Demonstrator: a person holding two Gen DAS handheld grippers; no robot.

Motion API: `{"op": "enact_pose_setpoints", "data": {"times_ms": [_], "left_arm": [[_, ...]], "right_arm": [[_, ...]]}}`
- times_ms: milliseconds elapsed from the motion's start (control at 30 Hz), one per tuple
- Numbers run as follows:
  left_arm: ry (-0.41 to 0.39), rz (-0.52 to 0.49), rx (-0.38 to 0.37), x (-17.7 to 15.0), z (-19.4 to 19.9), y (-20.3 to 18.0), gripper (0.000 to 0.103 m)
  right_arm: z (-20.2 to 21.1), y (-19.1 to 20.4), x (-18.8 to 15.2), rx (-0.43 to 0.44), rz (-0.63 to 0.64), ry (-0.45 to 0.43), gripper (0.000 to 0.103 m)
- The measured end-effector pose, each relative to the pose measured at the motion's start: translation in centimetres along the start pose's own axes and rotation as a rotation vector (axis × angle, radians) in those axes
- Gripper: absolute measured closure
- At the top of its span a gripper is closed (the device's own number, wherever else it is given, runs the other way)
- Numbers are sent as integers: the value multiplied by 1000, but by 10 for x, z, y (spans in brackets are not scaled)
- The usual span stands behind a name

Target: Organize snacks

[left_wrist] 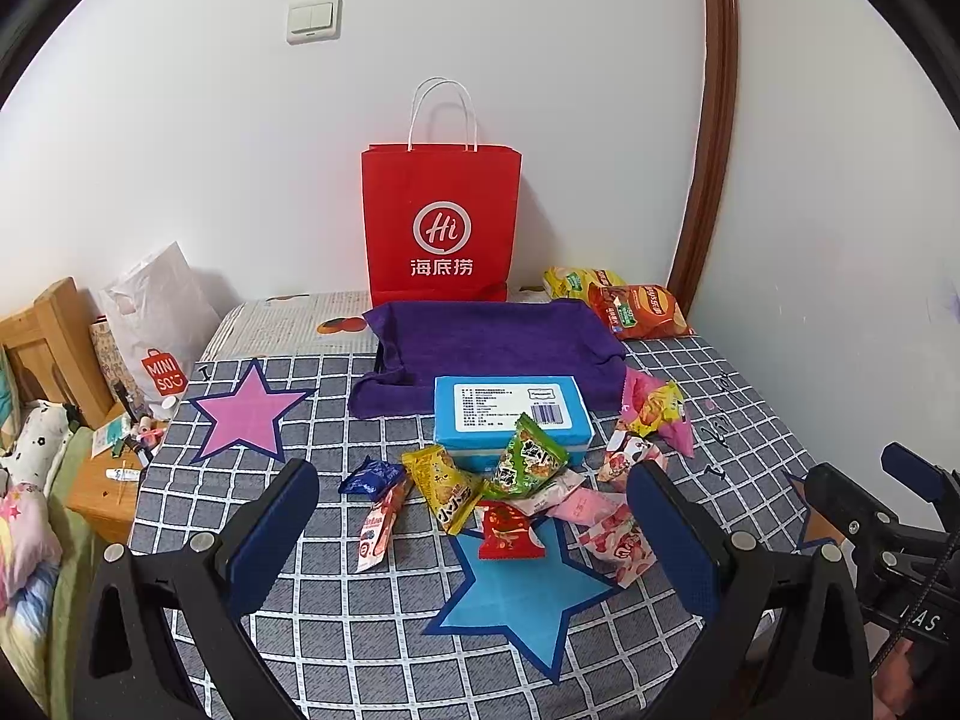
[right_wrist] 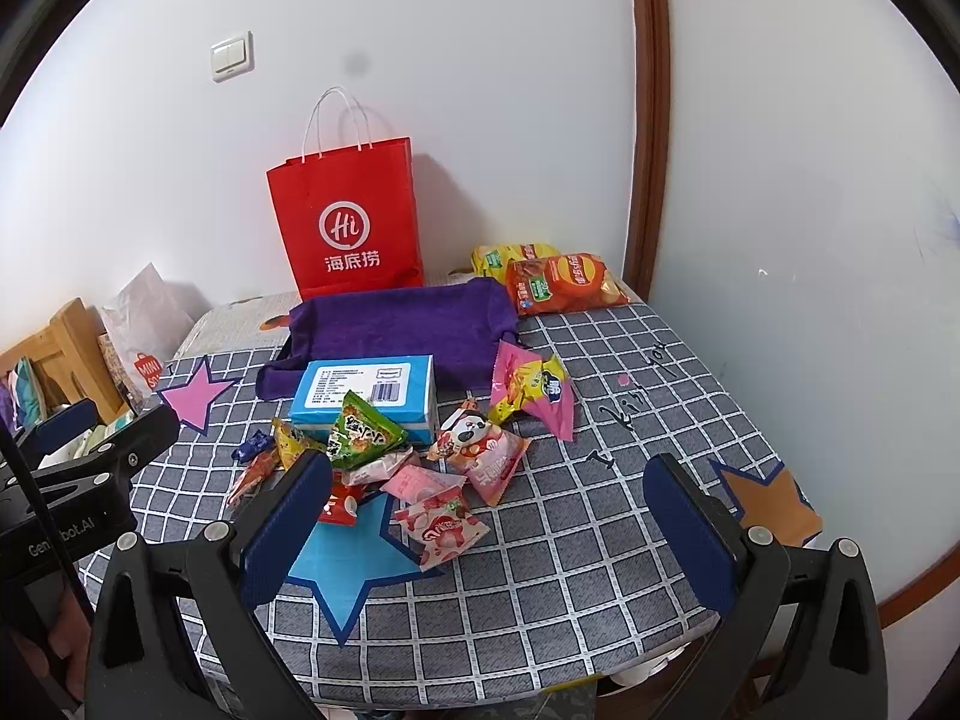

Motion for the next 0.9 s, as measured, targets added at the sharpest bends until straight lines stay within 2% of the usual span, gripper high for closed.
{"op": "enact_pose_setpoints", "data": {"times_ms": [900], "left_arm": [[-1,-1,-3,0,2,0,0]], "right_arm": [[7,4,3,3,3,-17,1]]}}
Point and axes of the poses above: each gripper's, at about its wrist camera, not at the fingertips, and z roughly against the way its jaws point, y to its left, x to its top, the point moved 4 cm from there along -z, roughly the way its jaws point, and after that the axes turned 7 degrees about -y, right-handed, at the moved point
